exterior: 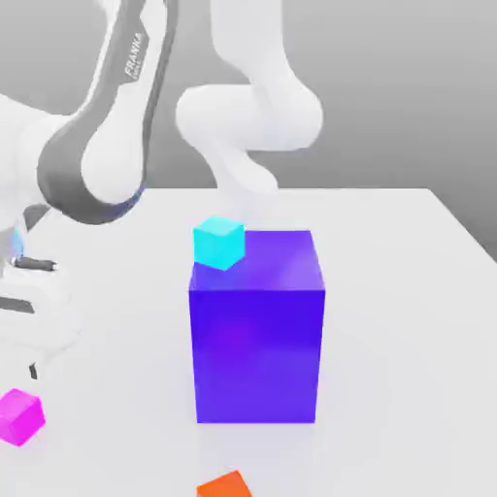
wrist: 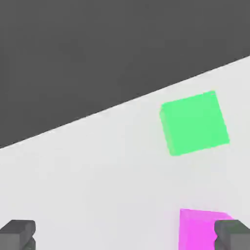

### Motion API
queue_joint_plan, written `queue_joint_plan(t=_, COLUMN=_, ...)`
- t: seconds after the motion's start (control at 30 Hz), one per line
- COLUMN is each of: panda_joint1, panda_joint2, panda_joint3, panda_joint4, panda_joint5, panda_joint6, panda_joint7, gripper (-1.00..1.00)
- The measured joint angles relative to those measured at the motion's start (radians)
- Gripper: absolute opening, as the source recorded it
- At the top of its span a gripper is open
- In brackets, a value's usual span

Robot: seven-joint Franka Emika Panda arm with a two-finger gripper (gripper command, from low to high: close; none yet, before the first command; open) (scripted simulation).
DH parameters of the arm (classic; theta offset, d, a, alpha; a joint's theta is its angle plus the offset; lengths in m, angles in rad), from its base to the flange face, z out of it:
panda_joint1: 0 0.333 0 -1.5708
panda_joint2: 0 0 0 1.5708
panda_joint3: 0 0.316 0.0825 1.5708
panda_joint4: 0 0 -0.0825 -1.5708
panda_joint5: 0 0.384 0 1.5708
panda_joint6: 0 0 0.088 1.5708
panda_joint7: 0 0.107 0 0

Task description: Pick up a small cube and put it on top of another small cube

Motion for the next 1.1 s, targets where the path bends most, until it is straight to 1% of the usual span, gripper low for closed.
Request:
queue_joint_plan(t=0.07, panda_joint1=-0.028, panda_joint2=0.066, panda_joint3=-0.005, panda_joint4=-0.002, panda_joint5=0.008, panda_joint6=0.032, panda_joint7=-0.02, gripper=0.0)
queue_joint_plan(t=0.2, panda_joint1=-0.11, panda_joint2=0.206, panda_joint3=0.084, panda_joint4=0.029, panda_joint5=0.1, panda_joint6=0.127, panda_joint7=-0.094, gripper=0.0)
queue_joint_plan(t=0.23, panda_joint1=-0.128, panda_joint2=0.232, panda_joint3=0.106, panda_joint4=0.035, panda_joint5=0.119, panda_joint6=0.146, panda_joint7=-0.108, gripper=-1.0)
queue_joint_plan(t=0.43, panda_joint1=-0.137, panda_joint2=0.245, panda_joint3=0.117, panda_joint4=0.039, panda_joint5=0.128, panda_joint6=0.154, panda_joint7=-0.115, gripper=-1.0)
queue_joint_plan(t=0.47, panda_joint1=-0.128, panda_joint2=0.234, panda_joint3=0.106, panda_joint4=0.036, panda_joint5=0.122, panda_joint6=0.146, panda_joint7=-0.111, gripper=-1.0)
queue_joint_plan(t=0.63, panda_joint1=-0.044, panda_joint2=0.092, panda_joint3=-0.001, panda_joint4=0.006, panda_joint5=0.006, panda_joint6=0.036, panda_joint7=-0.018, gripper=-1.0)
queue_joint_plan(t=0.73, panda_joint1=-0.023, panda_joint2=0.109, panda_joint3=-0.015, panda_joint4=0.098, panda_joint5=-0.007, panda_joint6=-0.042, panda_joint7=0.064, gripper=-1.0)
queue_joint_plan(t=0.93, panda_joint1=0.012, panda_joint2=0.181, panda_joint3=-0.037, panda_joint4=0.317, panda_joint5=-0.013, panda_joint6=-0.201, panda_joint7=0.235, gripper=-1.0)
queue_joint_plan(t=1.0, panda_joint1=0.007, panda_joint2=0.229, panda_joint3=-0.026, panda_joint4=0.36, panda_joint5=0.008, panda_joint6=-0.199, panda_joint7=0.252, gripper=-1.0)
queue_joint_plan(t=1.07, panda_joint1=-0.014, panda_joint2=0.295, panda_joint3=0.003, panda_joint4=0.376, panda_joint5=0.047, panda_joint6=-0.153, panda_joint7=0.234, gripper=-1.0)
queue_joint_plan(t=1.1, panda_joint1=-0.022, panda_joint2=0.317, panda_joint3=0.013, panda_joint4=0.38, panda_joint5=0.06, panda_joint6=-0.136, panda_joint7=0.227, gripper=1.0)
